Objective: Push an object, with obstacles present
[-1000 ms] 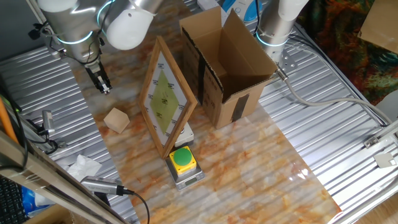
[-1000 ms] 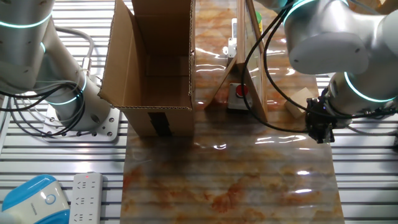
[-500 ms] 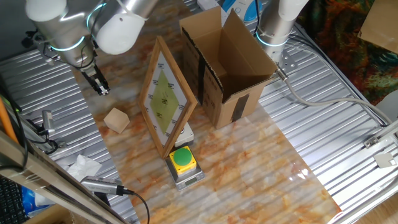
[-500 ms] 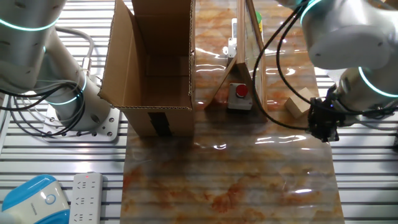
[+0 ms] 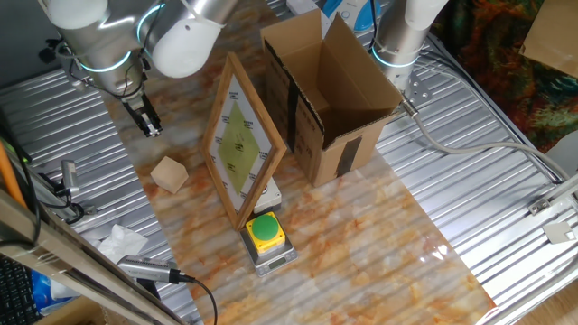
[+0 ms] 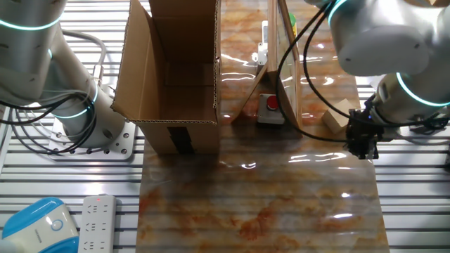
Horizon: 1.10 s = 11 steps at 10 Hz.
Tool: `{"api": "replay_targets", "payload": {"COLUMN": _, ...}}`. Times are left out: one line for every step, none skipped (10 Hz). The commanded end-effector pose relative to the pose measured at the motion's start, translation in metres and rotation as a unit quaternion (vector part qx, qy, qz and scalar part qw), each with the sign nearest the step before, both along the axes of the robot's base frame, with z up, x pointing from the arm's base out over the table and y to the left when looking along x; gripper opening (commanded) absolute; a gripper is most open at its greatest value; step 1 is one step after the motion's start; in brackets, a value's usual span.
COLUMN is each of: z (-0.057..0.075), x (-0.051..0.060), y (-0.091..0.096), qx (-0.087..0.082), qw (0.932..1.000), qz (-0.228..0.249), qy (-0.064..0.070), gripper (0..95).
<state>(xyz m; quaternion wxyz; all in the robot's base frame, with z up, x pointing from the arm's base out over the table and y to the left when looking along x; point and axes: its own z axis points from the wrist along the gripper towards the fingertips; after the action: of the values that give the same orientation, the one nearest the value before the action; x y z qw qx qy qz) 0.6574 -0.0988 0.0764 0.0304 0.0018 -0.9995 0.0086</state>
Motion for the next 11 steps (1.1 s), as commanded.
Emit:
{"api": "replay_targets", "payload": {"z": 0.0007, "x": -0.0021, "y": 0.0, "qx": -0.005, "qw": 0.9999, "qz": -0.012, "qy": -0.002, "gripper": 0.0}}
{"api": "replay_targets", "payload": {"z": 0.0007, "x": -0.0021, "y": 0.0, "qx": -0.006, "qw": 0.9999, "qz": -0.014, "qy": -0.002, "gripper": 0.0}}
{"api": "replay_targets", "payload": {"z": 0.0007, "x": -0.0021, "y": 0.0, "qx": -0.005, "qw": 0.9999, "qz": -0.014, "qy": -0.001, "gripper": 0.0}}
{"api": "replay_targets", "payload": {"z": 0.0007, "x": -0.0021, "y": 0.0, "qx": -0.005, "qw": 0.9999, "qz": -0.014, "qy": -0.003, "gripper": 0.0}}
{"api": "replay_targets", "payload": {"z": 0.0007, "x": -0.0021, "y": 0.0, "qx": -0.007, "qw": 0.9999, "qz": -0.012, "qy": -0.002, "gripper": 0.0}}
{"api": "replay_targets", "payload": {"z": 0.0007, "x": -0.0021, "y": 0.0, "qx": -0.013, "qw": 0.9999, "qz": -0.007, "qy": -0.001, "gripper": 0.0}}
{"api": "replay_targets", "payload": {"z": 0.0007, "x": -0.0021, "y": 0.0, "qx": -0.016, "qw": 0.9999, "qz": -0.004, "qy": -0.001, "gripper": 0.0}}
{"api": "replay_targets", "payload": {"z": 0.0007, "x": -0.0021, "y": 0.0, "qx": -0.015, "qw": 0.9999, "qz": -0.004, "qy": -0.001, "gripper": 0.0}}
{"api": "replay_targets", "payload": {"z": 0.0007, "x": -0.0021, "y": 0.0, "qx": -0.015, "qw": 0.9999, "qz": -0.004, "qy": -0.001, "gripper": 0.0}}
{"api": "replay_targets", "payload": {"z": -0.0006, "x": -0.0012, "y": 0.0011, "qx": -0.015, "qw": 0.9999, "qz": -0.006, "qy": -0.004, "gripper": 0.0}}
{"api": "replay_targets", "payload": {"z": -0.0048, "x": 0.003, "y": 0.0031, "qx": -0.014, "qw": 0.9999, "qz": -0.007, "qy": -0.007, "gripper": 0.0}}
